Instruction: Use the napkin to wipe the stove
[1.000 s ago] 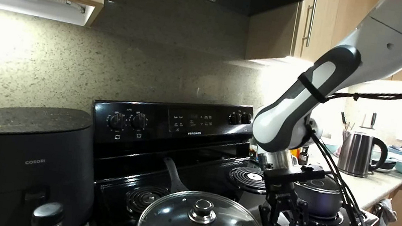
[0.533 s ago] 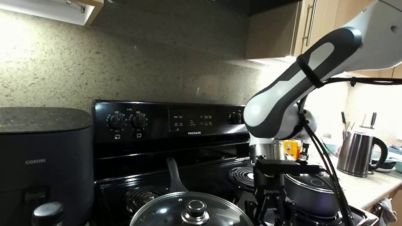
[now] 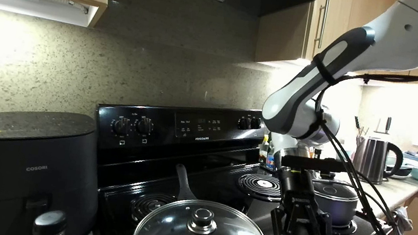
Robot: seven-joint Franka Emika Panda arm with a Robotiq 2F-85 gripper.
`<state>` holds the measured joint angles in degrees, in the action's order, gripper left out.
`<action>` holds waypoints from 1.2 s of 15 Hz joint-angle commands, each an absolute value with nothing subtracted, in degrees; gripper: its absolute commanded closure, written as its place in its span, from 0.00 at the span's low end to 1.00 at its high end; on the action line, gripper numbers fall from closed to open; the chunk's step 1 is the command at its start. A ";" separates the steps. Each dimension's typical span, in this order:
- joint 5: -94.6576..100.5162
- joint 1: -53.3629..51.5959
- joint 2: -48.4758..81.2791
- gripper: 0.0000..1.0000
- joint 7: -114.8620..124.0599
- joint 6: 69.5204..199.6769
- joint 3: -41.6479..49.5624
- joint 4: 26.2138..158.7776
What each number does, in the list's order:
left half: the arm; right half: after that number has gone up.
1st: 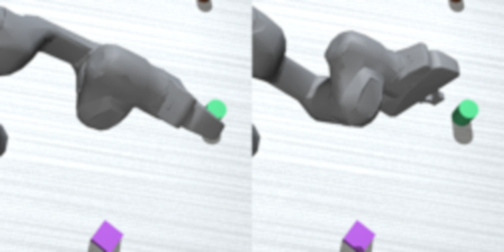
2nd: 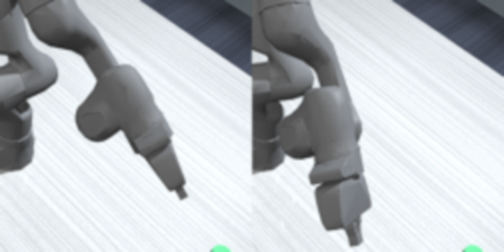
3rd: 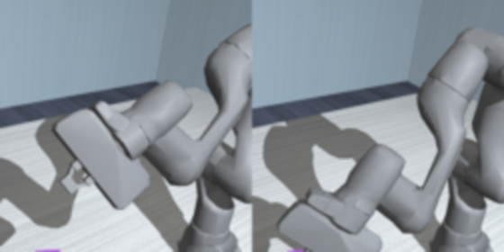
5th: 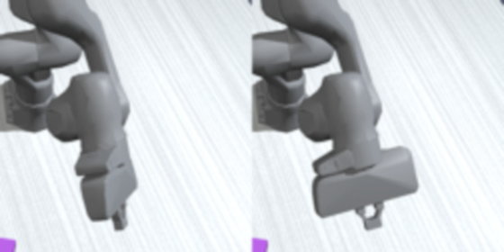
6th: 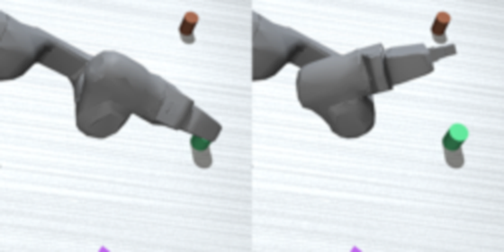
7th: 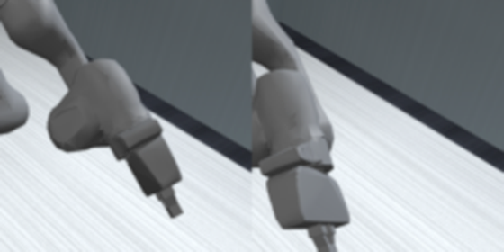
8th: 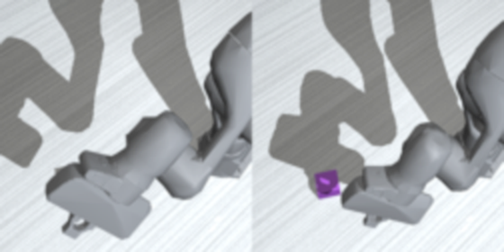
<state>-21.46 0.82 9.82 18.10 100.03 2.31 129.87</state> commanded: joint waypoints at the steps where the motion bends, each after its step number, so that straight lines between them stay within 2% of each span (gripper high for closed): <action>1: -24.67 2.26 11.20 1.00 15.08 99.02 2.89 130.33; 10: -27.17 0.19 12.27 1.00 6.71 109.76 -0.48 129.73; 18: -30.51 1.22 17.87 1.00 4.23 110.23 -0.52 127.98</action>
<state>-28.61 0.44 14.78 5.55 109.20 -0.59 128.90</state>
